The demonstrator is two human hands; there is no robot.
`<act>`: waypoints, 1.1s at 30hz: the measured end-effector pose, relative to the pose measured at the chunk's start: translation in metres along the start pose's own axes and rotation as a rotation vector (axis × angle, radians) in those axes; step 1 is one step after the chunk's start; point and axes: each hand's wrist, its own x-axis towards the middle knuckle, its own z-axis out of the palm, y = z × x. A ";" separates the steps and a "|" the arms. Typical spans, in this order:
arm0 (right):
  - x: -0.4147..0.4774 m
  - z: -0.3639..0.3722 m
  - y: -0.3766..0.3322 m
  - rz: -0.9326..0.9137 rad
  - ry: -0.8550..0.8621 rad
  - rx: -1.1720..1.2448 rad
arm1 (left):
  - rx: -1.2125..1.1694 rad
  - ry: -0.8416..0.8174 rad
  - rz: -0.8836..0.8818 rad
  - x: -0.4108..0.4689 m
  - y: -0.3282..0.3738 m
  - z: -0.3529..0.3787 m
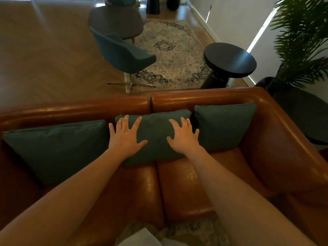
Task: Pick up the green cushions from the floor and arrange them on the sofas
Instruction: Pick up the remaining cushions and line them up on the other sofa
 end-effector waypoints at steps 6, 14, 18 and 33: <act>0.047 0.005 0.000 0.028 -0.057 -0.004 | -0.015 -0.085 -0.004 0.041 -0.012 0.013; 0.130 0.029 0.010 0.010 -0.144 -0.025 | 0.017 -0.162 -0.024 0.103 -0.033 0.049; 0.187 0.053 0.014 -0.072 -0.145 -0.119 | 0.102 -0.170 0.056 0.138 -0.037 0.076; 0.241 0.098 0.060 -0.025 0.005 -0.208 | 0.069 -0.150 -0.148 0.168 -0.057 0.127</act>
